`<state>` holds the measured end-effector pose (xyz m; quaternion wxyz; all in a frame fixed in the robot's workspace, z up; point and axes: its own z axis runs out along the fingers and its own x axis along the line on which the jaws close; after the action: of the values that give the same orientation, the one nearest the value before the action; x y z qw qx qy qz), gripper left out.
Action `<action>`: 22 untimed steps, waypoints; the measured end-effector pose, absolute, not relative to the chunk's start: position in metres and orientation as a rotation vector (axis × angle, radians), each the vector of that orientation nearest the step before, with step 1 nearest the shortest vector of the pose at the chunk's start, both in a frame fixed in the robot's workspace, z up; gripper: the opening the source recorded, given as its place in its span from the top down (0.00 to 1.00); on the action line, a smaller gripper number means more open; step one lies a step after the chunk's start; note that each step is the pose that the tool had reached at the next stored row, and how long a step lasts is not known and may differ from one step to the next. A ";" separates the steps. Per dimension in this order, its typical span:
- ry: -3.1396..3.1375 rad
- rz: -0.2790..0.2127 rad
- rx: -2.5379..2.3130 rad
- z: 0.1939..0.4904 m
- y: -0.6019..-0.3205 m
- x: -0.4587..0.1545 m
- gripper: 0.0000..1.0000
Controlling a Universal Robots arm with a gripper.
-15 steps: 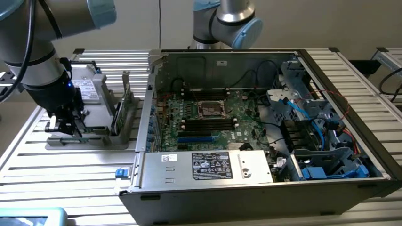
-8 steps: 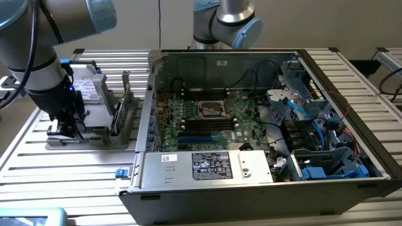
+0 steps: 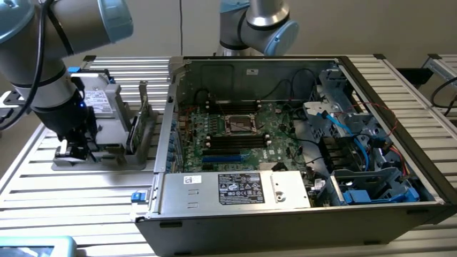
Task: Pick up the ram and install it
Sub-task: 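Pick up the ram and move it above insertion slot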
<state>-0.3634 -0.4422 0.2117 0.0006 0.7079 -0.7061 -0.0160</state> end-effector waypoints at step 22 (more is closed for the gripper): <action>-2.230 -0.052 2.213 0.199 -0.441 -0.366 0.72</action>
<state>-0.3665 -0.4412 0.1990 -0.0001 0.7042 -0.7098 -0.0166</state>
